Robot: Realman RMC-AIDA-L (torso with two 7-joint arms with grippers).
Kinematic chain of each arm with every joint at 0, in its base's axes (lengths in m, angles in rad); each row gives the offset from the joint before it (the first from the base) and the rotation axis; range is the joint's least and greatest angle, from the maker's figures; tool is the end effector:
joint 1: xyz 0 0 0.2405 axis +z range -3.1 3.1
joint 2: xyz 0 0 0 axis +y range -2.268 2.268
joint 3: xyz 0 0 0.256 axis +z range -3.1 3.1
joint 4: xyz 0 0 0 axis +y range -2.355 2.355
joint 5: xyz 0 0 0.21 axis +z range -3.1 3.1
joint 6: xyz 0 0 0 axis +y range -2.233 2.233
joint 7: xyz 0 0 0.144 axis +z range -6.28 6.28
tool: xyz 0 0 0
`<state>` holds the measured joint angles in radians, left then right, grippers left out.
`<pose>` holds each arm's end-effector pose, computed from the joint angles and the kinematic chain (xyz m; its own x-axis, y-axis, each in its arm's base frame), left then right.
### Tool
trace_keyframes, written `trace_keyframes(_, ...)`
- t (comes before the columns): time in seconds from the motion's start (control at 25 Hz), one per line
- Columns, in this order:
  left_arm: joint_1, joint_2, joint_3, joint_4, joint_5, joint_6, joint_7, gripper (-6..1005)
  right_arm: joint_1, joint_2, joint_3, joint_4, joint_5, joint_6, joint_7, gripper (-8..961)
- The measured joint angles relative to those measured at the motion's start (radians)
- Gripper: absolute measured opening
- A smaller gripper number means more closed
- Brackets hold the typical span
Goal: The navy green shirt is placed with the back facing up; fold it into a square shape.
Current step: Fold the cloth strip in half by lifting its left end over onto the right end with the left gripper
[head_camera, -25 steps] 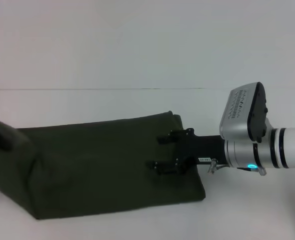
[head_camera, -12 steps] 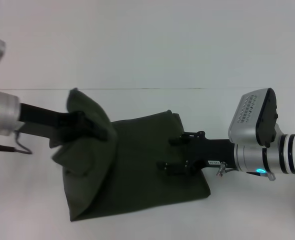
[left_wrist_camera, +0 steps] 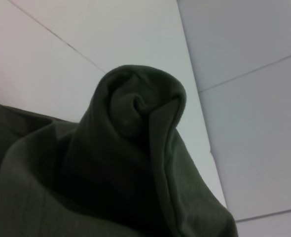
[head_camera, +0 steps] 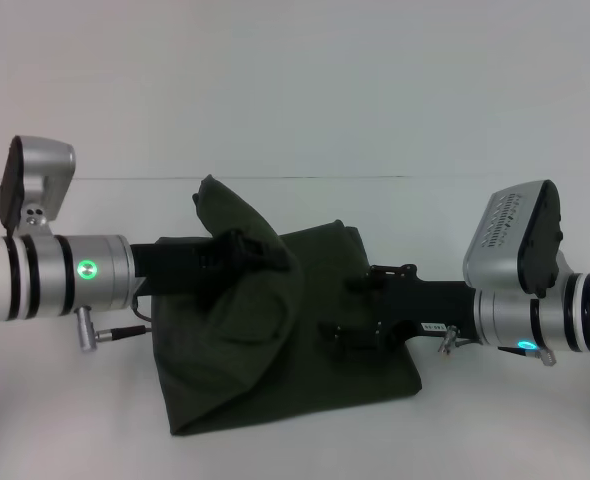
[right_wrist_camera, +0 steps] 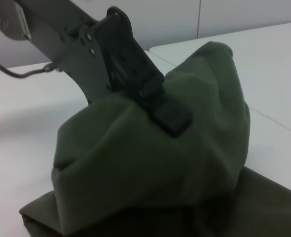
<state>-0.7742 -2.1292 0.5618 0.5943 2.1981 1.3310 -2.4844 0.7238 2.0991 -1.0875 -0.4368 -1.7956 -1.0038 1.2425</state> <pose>-0.2124 0.3929 -0.0285 0.0311 0.9082 0.4175 0.9554 -0.1496 0.2544 0.2257 0.3875 -0.0772 0.9274 -0.2267 -0.2977 -0.3253 -0.8818 -0.3416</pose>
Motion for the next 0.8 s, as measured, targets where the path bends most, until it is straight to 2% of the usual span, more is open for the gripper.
trace_keyframes(0.24,0.026,-0.029,0.003,-0.011,-0.047,-0.044,0.04,166,-0.003,-0.001,0.0,0.0,0.001,0.0,0.0,798)
trace_keyframes(0.48,0.034,-0.031,0.0,-0.062,-0.072,-0.091,0.078,199,-0.007,-0.001,0.0,-0.001,0.001,-0.003,0.005,798)
trace_keyframes(0.8,0.035,-0.033,-0.004,-0.158,-0.223,-0.116,0.231,244,-0.06,-0.003,0.0,-0.017,0.001,-0.009,0.011,797)
